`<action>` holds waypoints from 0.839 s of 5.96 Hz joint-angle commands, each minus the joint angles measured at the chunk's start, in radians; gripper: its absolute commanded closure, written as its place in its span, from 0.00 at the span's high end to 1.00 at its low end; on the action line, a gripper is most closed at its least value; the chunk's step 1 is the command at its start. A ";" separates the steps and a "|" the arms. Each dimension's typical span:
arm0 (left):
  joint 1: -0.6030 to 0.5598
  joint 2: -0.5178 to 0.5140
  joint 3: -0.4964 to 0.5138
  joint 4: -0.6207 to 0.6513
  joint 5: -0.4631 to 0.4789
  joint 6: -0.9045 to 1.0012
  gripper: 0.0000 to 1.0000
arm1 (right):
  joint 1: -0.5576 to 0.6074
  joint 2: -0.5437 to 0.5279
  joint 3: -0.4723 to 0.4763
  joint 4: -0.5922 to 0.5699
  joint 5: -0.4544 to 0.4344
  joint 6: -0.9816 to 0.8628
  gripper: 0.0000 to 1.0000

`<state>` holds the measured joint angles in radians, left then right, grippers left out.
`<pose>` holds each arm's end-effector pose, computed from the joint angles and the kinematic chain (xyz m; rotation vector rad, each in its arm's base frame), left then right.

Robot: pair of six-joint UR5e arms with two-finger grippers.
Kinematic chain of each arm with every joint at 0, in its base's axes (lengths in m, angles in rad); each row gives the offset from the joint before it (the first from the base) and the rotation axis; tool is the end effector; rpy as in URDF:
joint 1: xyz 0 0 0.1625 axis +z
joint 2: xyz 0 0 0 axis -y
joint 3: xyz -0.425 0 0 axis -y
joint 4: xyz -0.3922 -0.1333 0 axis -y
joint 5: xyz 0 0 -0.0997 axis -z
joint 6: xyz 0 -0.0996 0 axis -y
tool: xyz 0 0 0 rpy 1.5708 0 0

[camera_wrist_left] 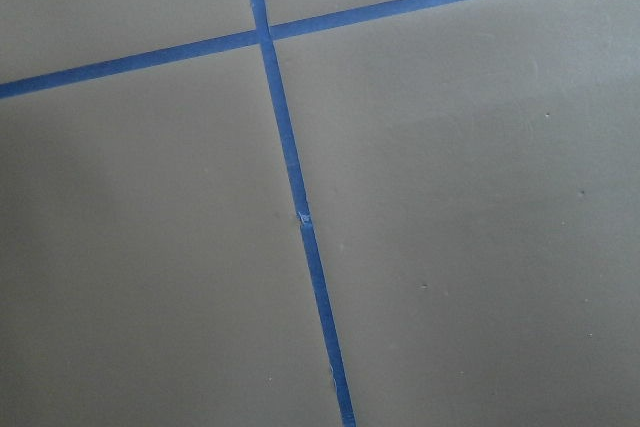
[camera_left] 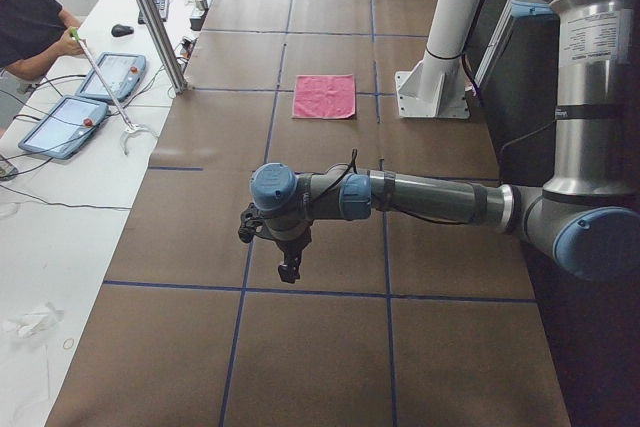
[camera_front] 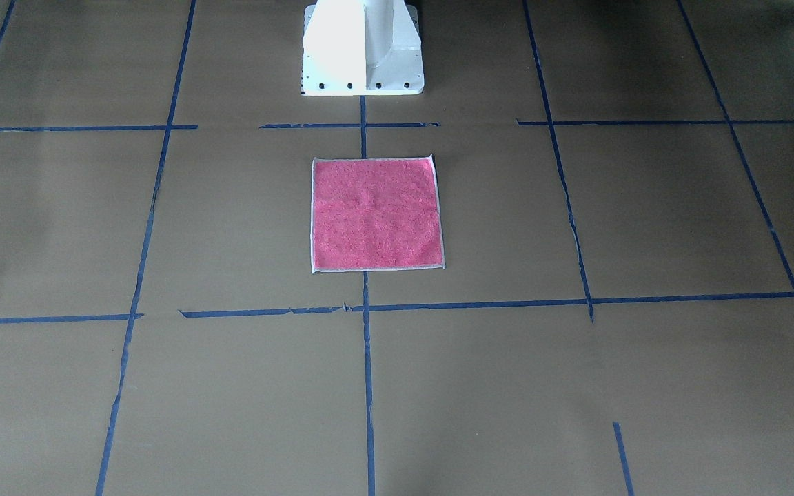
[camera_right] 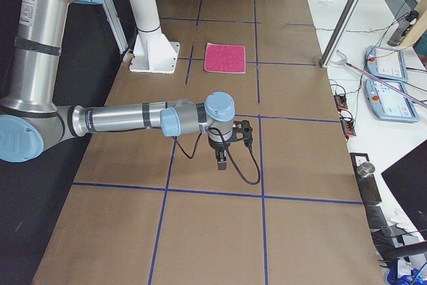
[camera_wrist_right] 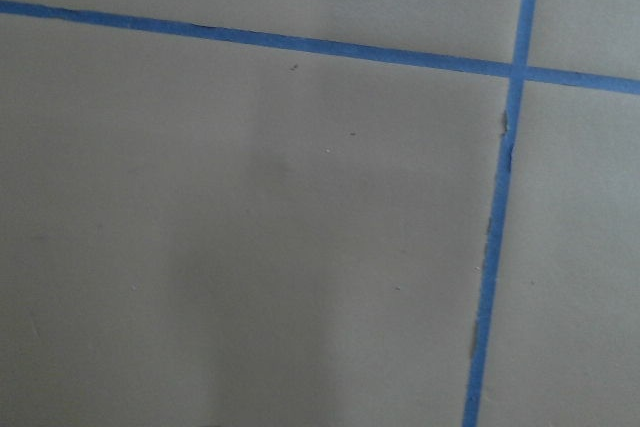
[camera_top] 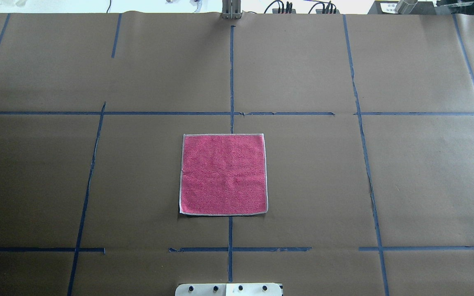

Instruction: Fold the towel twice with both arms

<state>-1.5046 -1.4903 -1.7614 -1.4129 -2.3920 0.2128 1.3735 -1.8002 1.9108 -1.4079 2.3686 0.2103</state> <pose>-0.0304 -0.4550 0.6156 0.0152 0.8243 0.2434 -0.0192 -0.4122 0.5731 0.0930 -0.8286 -0.0968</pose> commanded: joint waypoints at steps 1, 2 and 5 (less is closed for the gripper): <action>0.001 -0.002 -0.001 -0.033 -0.001 -0.003 1.00 | -0.130 0.004 0.007 0.165 -0.005 0.288 1.00; 0.001 -0.002 -0.001 -0.034 -0.001 -0.003 1.00 | -0.170 0.030 0.016 0.193 0.000 0.392 1.00; 0.003 -0.004 0.000 -0.061 -0.003 -0.030 1.00 | -0.341 0.146 0.083 0.192 -0.015 0.769 0.99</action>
<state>-1.5022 -1.4931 -1.7618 -1.4637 -2.3937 0.2026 1.0866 -1.6982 1.9782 -1.2173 2.3585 0.8509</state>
